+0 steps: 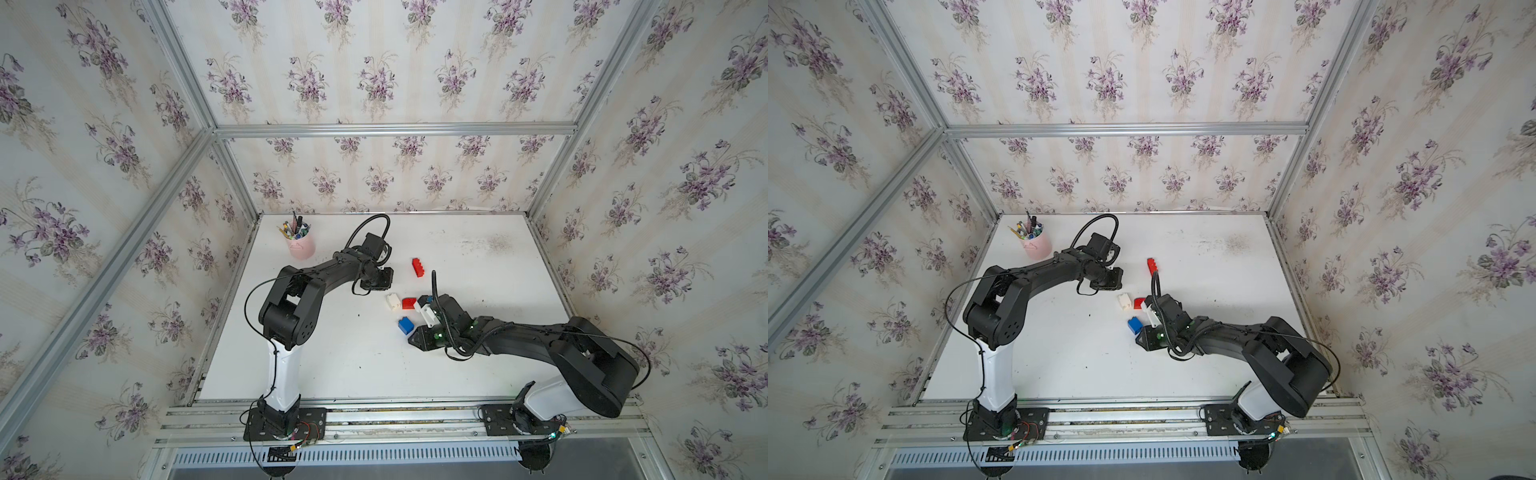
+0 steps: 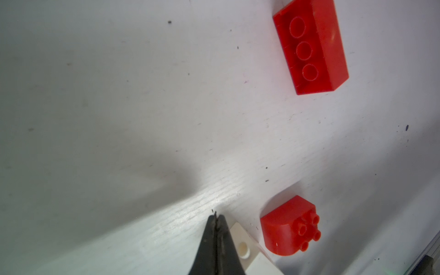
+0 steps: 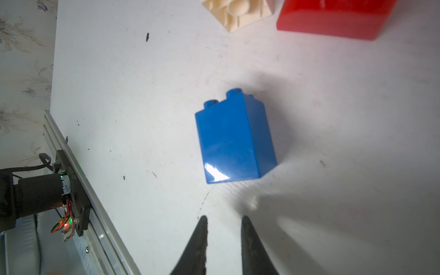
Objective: Assemble the letter r with lego
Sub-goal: Adjust the lego brick at the center of the board.
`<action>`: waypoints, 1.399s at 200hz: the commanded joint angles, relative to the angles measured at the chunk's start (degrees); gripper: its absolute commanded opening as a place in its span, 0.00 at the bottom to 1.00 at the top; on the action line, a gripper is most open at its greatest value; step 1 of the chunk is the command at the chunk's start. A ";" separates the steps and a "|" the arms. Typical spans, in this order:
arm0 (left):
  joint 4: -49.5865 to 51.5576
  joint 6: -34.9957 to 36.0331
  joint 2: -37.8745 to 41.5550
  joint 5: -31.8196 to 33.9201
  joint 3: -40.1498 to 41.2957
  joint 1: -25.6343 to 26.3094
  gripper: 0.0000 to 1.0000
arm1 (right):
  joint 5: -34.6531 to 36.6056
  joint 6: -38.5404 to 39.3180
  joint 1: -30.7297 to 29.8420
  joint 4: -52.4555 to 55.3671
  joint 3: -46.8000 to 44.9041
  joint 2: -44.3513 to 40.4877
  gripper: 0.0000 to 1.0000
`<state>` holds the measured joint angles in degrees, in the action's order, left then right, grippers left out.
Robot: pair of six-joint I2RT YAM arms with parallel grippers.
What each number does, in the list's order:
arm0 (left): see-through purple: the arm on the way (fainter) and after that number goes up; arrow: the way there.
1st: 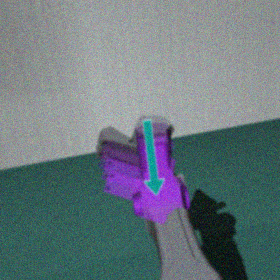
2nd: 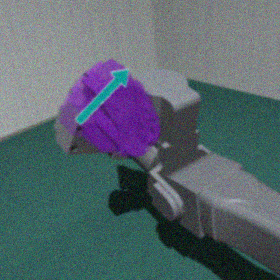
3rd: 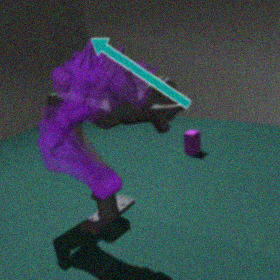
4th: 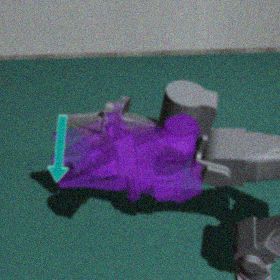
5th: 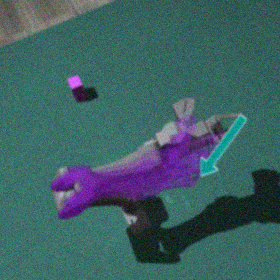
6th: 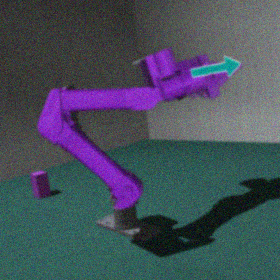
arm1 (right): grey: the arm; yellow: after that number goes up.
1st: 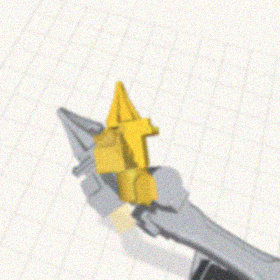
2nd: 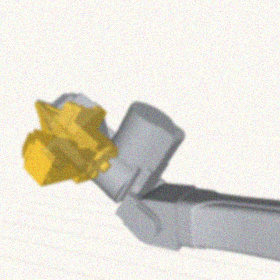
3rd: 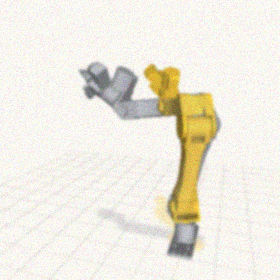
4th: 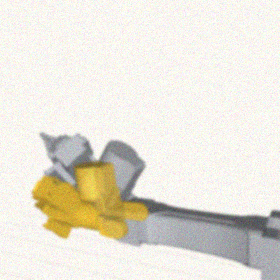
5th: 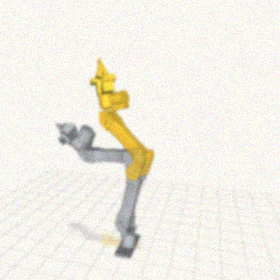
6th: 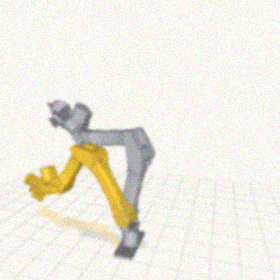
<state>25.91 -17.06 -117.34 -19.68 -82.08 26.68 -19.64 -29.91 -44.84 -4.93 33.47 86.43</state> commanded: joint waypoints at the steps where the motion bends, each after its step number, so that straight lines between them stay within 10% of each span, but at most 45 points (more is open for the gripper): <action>1: -0.58 0.08 -0.36 -1.86 0.16 0.30 0.05 | 2.32 1.79 -0.03 -2.44 1.51 1.57 0.25; 280: -0.52 -0.44 0.09 -1.28 2.99 1.62 0.02 | 4.78 -1.35 0.00 -10.25 2.22 3.71 0.21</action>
<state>24.86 -18.11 -117.56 -21.76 -78.56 28.34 -16.82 -29.91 -44.84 -13.74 36.34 91.42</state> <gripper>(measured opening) 0.050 0.207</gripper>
